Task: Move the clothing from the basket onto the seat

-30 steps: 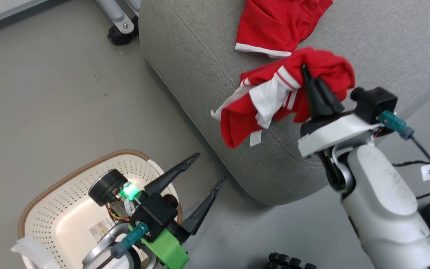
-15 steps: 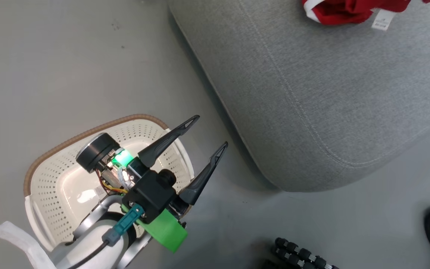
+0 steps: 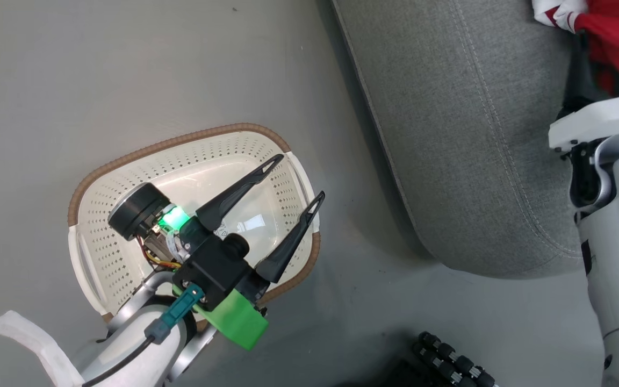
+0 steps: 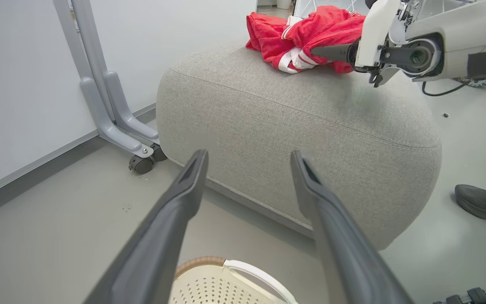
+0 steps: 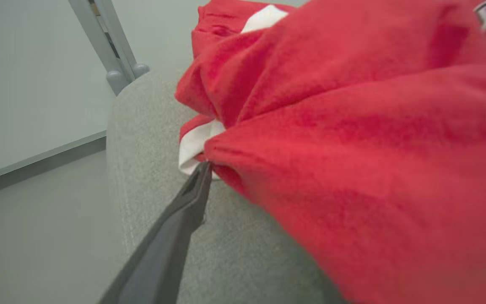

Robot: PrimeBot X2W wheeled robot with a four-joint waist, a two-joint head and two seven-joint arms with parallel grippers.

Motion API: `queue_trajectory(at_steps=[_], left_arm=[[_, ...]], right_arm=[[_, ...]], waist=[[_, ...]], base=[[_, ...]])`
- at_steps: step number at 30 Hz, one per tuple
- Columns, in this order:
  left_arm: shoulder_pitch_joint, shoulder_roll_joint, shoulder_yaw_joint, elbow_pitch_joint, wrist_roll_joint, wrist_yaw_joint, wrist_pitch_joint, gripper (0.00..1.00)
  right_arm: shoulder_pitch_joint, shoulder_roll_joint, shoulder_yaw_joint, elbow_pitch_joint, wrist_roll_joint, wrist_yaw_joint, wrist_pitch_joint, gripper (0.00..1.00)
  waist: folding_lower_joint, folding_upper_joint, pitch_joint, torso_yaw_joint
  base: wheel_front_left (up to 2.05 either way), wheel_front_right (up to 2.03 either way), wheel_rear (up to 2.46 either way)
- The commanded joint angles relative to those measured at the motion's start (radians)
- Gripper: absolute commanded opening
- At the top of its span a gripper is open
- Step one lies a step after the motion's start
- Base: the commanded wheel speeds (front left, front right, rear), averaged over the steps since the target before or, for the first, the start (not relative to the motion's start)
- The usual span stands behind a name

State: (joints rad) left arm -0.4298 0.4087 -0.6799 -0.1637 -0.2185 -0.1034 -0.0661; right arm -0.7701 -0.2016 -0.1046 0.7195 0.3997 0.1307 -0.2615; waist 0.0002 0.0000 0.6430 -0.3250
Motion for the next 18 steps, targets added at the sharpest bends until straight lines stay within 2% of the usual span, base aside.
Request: queue_trajectory(at_steps=[1,9,18], left_arm=[[0.008,0.002,0.003,0.001,-0.004,0.008,-0.007,1.00],[0.028,-0.002,0.011,0.024,-0.015,0.028,-0.032,1.00],[0.069,-0.030,0.068,0.073,-0.053,0.101,-0.131,1.00]], right_arm=[[0.036,0.012,-0.006,-0.026,-0.011,0.000,-0.004,1.00],[0.195,0.082,-0.025,-0.201,-0.071,0.000,-0.004,1.00],[0.344,0.122,-0.003,-0.417,-0.165,0.000,-0.004,1.00]], waist=[[-0.0002,0.0000,-0.008,-0.006],[-0.0002,0.0000,-0.067,-0.017],[-0.0002,0.0000,-0.162,0.031]], base=[[0.00,0.00,0.00],[0.00,0.00,0.00],[0.00,0.00,0.00]])
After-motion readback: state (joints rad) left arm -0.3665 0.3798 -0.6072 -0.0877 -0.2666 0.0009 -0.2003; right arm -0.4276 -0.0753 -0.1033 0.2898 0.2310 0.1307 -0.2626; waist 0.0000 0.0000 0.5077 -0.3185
